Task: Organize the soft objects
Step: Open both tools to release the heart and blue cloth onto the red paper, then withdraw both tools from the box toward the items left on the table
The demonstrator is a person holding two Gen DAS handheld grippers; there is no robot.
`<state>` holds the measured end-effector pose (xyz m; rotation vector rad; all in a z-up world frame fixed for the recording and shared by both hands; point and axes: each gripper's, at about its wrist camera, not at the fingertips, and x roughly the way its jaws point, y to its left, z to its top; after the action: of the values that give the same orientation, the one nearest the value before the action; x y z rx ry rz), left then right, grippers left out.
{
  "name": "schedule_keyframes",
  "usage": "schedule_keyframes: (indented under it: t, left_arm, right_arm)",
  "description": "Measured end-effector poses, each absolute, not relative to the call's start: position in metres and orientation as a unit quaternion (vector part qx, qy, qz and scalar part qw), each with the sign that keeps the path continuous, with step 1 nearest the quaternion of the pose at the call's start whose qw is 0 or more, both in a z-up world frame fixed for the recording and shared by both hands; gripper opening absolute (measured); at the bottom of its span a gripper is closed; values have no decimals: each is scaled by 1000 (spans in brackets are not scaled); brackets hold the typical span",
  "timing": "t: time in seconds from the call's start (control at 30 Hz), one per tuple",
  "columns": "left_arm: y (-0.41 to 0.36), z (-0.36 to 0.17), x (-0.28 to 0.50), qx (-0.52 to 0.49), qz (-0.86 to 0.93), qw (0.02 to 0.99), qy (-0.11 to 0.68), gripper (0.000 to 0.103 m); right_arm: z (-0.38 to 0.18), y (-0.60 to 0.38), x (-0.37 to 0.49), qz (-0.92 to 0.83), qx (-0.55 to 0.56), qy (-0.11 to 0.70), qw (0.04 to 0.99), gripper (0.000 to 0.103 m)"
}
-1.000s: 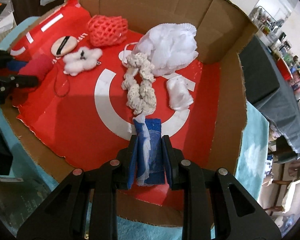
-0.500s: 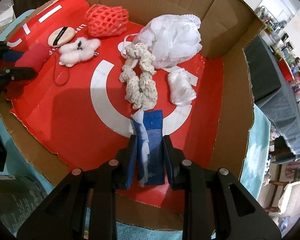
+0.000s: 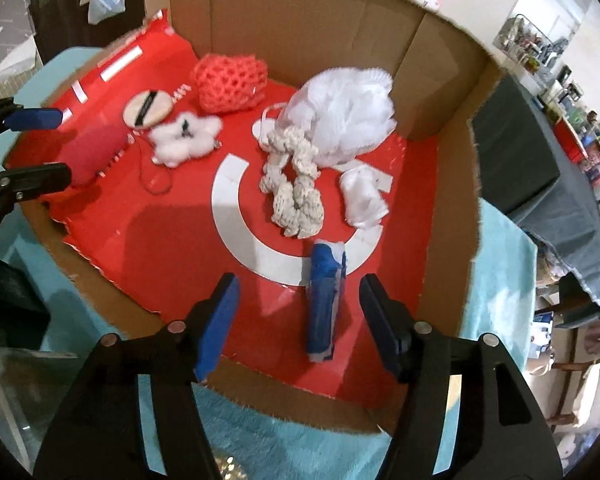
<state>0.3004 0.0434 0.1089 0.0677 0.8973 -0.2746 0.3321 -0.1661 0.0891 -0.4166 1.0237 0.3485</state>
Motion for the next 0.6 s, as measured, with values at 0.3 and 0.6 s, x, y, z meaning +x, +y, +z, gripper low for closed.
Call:
schedule_keyframes:
  t: [0.3,0.6]
  left_arm:
    - [48,170,242,10,-118,939,324,103]
    - [43,206,174,-9,-117,960,256,103]
  right_arm:
    - [142,-178,293,158,-157,429,875,76]
    - [190,-182,221,157,-132,344,916,87]
